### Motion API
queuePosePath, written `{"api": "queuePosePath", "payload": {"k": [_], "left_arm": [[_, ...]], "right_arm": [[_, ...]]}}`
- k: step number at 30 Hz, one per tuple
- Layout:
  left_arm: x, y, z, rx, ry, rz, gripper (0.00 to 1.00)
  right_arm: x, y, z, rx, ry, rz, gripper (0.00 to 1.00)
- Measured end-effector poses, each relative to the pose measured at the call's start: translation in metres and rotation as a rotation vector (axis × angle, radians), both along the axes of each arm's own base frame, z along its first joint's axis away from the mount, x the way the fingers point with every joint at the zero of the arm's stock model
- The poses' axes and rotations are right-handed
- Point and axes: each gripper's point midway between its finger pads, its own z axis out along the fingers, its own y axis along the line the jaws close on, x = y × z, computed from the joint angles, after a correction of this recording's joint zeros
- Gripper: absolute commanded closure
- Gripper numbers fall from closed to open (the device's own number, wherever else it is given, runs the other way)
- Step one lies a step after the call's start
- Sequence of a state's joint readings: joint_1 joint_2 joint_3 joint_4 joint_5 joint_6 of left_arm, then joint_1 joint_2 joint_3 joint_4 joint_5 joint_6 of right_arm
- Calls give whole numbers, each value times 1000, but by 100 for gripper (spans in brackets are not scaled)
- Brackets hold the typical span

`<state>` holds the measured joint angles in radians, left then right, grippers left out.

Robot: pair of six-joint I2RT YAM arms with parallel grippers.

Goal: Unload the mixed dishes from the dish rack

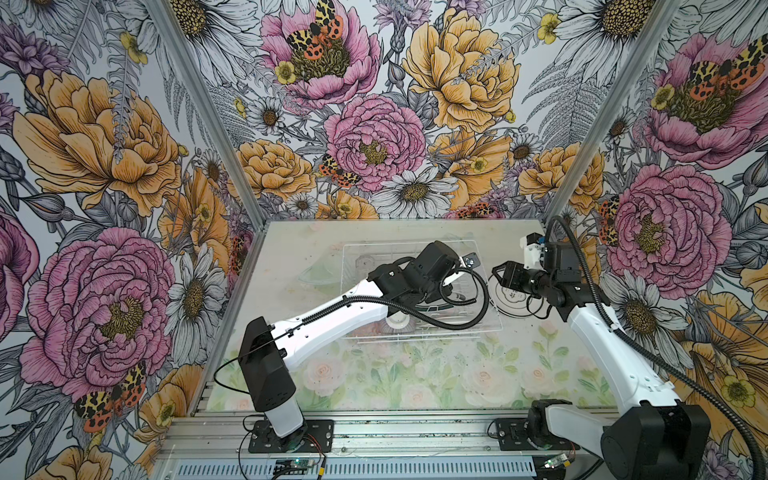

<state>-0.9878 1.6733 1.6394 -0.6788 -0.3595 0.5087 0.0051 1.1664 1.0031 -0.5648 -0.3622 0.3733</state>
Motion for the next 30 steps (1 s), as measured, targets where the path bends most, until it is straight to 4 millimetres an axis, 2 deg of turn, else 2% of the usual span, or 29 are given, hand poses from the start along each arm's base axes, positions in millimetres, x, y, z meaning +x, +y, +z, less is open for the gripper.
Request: {"api": "queuePosePath", "payload": {"k": [5,10,14,16,18,25,30], "left_arm": [[3,5,11,-61,1,3,88],[2,6,-1,-58,28,4,86],[-2,10,-9,-50,45,2,73],[-5,12,-11,-49,50,-1,58],[-8,14,-12,-50,54,-7,55],[-22,4,-19,-61,115,-87,50],[-28,-14,-38,-39,199,-155,51]], "right_arm": [[0,0,0,0,0,0,46],[0,0,1,0,-5,0,46],[-1,0,4,0,-13,0,46],[-2,0,5,0,-15,0,46],[-2,0,4,0,-13,0,46],[-4,-1,0,-2,-5,-2,45],[-4,-1,0,-3,-5,-2,46]]}}
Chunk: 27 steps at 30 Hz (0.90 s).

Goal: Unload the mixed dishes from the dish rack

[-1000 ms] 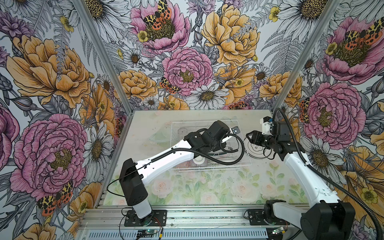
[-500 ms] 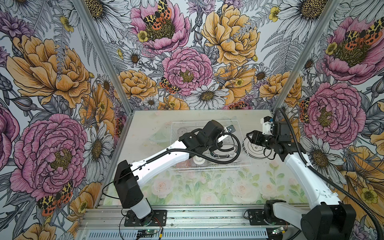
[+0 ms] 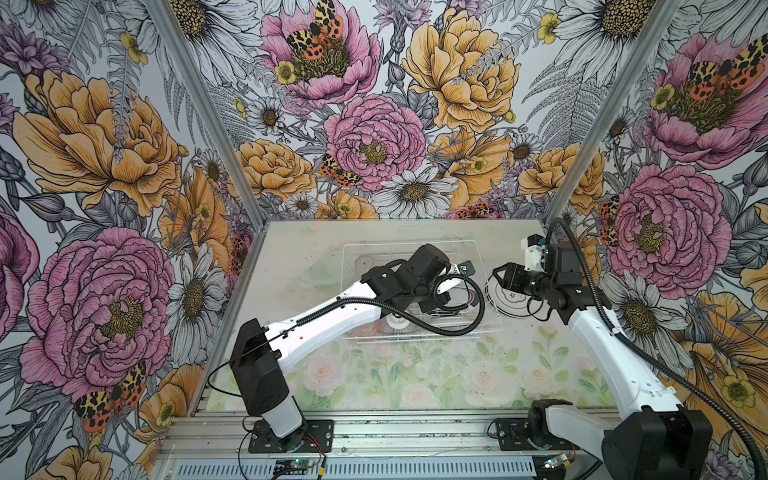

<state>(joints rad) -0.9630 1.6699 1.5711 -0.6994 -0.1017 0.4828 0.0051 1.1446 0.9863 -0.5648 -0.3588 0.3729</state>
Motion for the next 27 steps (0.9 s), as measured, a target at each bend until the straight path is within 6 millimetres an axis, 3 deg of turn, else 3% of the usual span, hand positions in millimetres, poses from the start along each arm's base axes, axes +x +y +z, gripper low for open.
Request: {"api": "queuePosePath", "payload": {"k": [6,17,24,27], "left_arm": [[1,-12,-35,57,86,-54,52],[30,-13,-72,93,170,-35,57],[37,-18,-81,89,200,-48,67],[37,-19,-79,75,206,-57,77]], "right_arm": [[0,0,0,0,-1,0,46],[0,-2,-1,-1,2,-7,46],[1,-4,-1,-6,1,-12,46],[1,-4,-1,-6,1,-12,46]]}}
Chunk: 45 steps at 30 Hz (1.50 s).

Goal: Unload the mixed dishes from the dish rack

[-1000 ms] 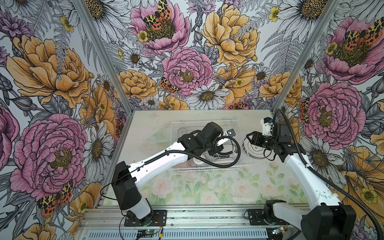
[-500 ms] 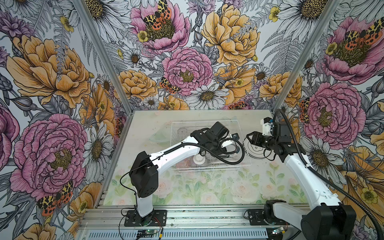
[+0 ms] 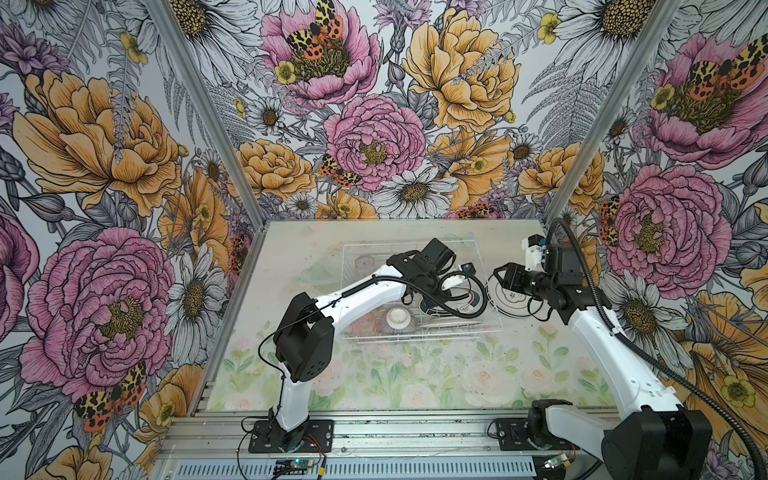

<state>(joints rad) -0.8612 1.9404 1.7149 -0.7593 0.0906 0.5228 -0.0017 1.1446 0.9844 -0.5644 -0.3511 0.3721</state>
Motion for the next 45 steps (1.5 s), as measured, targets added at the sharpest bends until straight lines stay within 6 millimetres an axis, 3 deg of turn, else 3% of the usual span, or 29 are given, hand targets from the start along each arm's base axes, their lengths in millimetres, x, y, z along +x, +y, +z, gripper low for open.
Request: {"api": "queuePosePath", "payload": {"k": [5,14,34,45], "left_arm": [[6,1,3,2,-27,-18,94],[12,2,5,-1,-48,-21,100],[23,4,8,39,-145,64,100],[15,15,34,36,-227,118,100]], "right_arm": [[0,0,-1,0,2,0,46],[1,-2,-1,0,2,-5,46],[1,-1,-1,1,2,-5,46],[1,-1,-1,1,2,-5,46]]}}
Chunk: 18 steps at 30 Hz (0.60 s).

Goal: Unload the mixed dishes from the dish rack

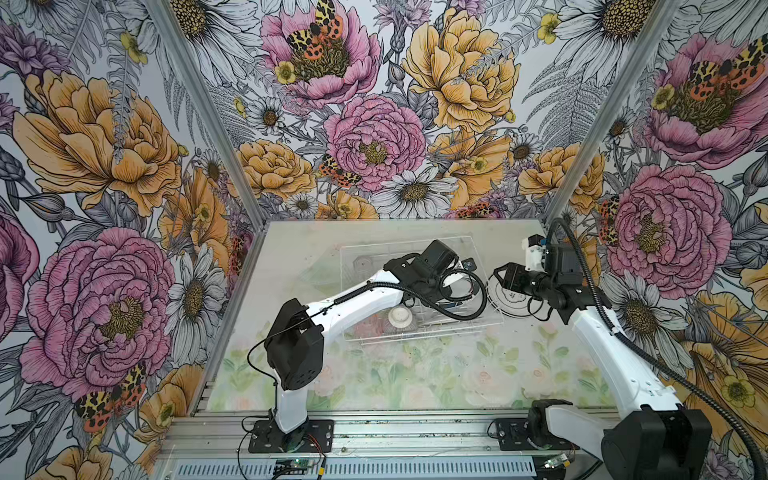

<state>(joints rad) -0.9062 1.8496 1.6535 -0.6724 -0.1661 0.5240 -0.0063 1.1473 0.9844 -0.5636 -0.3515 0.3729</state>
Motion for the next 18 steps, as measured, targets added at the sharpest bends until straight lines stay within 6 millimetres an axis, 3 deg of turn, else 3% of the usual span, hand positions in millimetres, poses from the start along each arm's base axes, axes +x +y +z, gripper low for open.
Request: {"api": "queuePosePath", "payload": {"k": [18], "left_arm": [[1,16,54,-79,-114,78,100]], "right_arm": [[0,0,0,0,0,0,46]]}}
